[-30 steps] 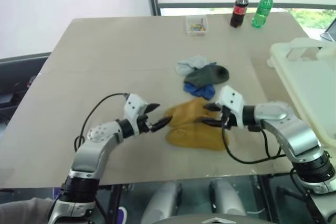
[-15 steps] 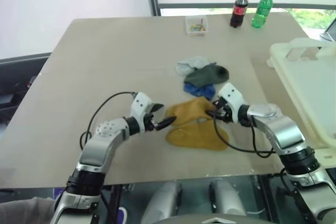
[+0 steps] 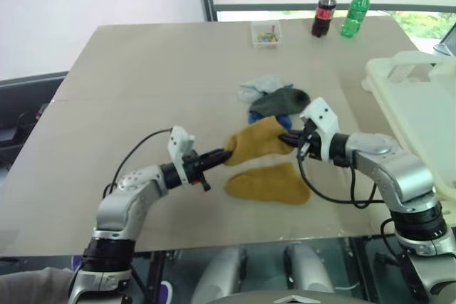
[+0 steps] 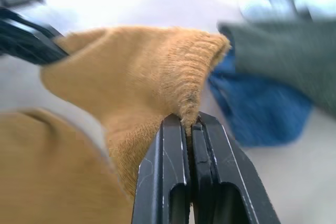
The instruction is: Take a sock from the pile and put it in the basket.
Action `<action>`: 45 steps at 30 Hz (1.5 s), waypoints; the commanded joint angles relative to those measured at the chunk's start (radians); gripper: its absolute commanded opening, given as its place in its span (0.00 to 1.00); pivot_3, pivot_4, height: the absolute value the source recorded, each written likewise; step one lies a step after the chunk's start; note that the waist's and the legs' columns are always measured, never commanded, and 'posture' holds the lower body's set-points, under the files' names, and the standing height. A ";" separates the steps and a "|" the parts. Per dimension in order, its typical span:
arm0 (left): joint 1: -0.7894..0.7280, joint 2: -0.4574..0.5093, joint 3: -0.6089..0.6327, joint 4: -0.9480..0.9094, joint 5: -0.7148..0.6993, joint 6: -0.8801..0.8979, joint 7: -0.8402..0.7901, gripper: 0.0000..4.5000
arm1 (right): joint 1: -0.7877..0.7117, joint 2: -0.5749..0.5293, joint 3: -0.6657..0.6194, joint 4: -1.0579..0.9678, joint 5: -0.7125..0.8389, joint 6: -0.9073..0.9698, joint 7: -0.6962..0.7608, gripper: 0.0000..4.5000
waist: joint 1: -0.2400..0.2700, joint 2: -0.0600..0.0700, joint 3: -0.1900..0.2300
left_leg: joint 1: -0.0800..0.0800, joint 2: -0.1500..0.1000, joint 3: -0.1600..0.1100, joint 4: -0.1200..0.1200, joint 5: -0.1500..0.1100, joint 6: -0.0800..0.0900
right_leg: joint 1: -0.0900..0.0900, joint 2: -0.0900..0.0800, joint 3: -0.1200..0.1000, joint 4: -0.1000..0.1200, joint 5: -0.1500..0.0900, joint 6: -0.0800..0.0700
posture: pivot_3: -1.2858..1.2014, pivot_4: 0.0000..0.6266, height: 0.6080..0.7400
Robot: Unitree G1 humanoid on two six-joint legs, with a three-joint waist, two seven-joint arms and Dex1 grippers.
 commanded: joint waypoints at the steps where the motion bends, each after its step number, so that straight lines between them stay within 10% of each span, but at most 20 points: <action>1: 0.040 0.082 0.014 -0.110 -0.117 0.116 -0.093 0.05 | 0.066 -0.036 -0.092 -0.193 0.122 0.145 -0.001 0.00 | 0.001 0.000 0.000 | 0.000 0.000 0.000 0.000 0.000 0.000 | 0.000 0.000 0.000 0.000 0.000 0.000 | 0.52 0.24 1.00; 15: 0.041 0.203 -0.108 -0.111 -0.072 0.179 -0.157 0.05 | 0.334 -0.070 -0.101 -0.382 0.197 0.294 -0.176 0.00 | 0.003 0.000 0.000 | 0.001 0.001 0.000 0.000 0.000 0.001 | 0.001 -0.001 0.000 -0.001 0.000 0.000 | 0.52 0.24 1.00; 45: -0.077 0.212 -0.116 -0.030 -0.044 0.194 -0.193 0.05 | 0.353 -0.099 -0.111 -0.392 0.240 0.268 -0.234 0.00 | 0.002 0.000 0.000 | 0.000 0.001 0.000 0.000 0.000 0.001 | 0.001 -0.001 0.000 -0.002 0.000 0.000 | 0.52 0.24 1.00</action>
